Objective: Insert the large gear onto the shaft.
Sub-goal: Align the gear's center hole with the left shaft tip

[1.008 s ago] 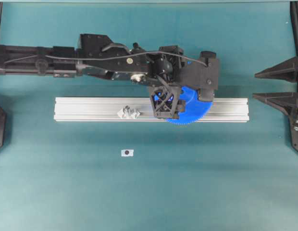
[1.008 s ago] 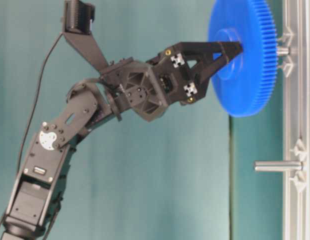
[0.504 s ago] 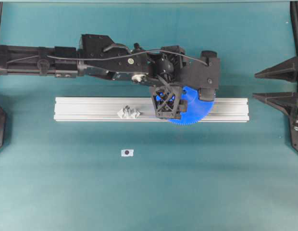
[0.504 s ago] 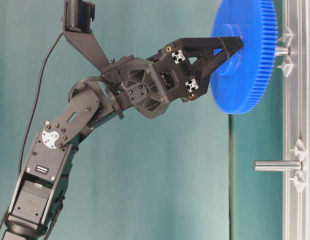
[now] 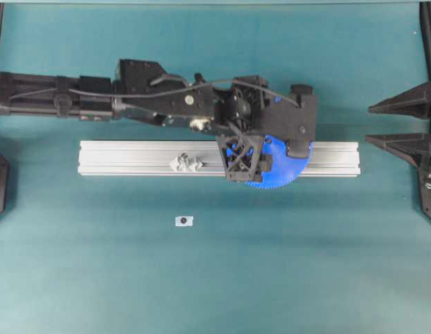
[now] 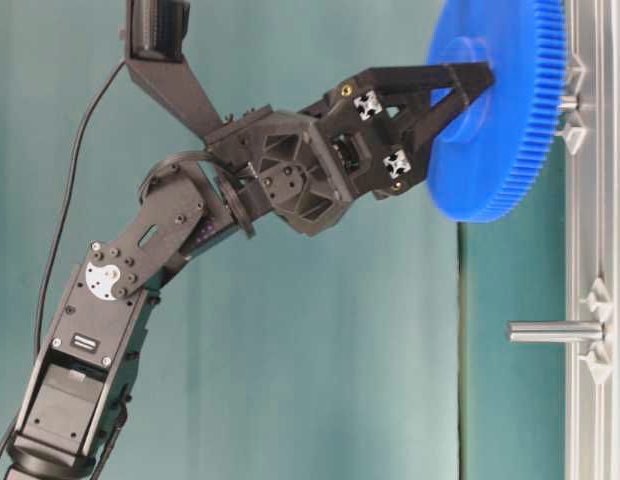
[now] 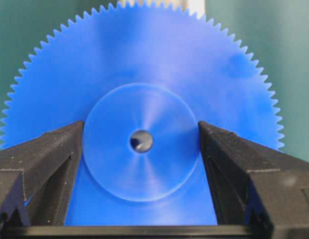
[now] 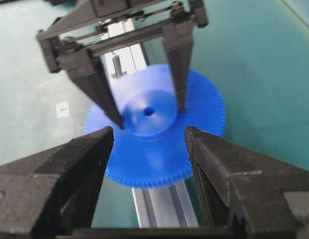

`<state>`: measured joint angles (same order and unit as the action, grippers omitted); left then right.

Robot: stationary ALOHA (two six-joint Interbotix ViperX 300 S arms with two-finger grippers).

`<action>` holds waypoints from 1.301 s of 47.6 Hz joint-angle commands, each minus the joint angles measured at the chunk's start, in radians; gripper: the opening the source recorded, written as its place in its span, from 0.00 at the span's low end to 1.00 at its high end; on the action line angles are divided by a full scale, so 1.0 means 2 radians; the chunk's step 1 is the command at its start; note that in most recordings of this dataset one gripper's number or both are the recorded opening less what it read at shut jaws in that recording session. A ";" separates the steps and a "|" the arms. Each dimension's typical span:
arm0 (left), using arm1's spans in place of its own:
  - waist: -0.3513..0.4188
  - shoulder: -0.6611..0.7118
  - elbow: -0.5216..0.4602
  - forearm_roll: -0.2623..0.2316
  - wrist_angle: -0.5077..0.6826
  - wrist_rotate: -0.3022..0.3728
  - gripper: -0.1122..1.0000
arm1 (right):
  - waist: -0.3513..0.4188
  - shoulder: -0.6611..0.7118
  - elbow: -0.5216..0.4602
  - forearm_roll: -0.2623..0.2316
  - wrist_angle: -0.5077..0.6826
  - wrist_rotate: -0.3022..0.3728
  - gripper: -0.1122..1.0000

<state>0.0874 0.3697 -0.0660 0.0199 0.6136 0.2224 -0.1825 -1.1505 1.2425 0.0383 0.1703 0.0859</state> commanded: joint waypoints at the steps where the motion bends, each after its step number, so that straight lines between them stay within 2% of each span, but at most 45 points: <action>1: -0.002 -0.013 -0.001 0.000 -0.002 -0.005 0.80 | -0.002 0.003 -0.007 -0.001 -0.003 0.004 0.72; 24: 0.025 -0.020 0.011 0.000 -0.002 -0.002 0.80 | -0.002 0.004 -0.008 -0.001 -0.003 0.004 0.72; 44: 0.027 -0.038 0.036 0.000 -0.002 -0.005 0.80 | -0.002 0.003 -0.008 -0.001 -0.003 0.005 0.72; 62: 0.027 -0.031 0.028 0.000 -0.008 -0.009 0.80 | -0.002 0.003 -0.008 -0.001 -0.005 0.005 0.72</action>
<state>0.1350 0.3313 0.0107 0.0184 0.6013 0.2056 -0.1841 -1.1505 1.2425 0.0383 0.1703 0.0859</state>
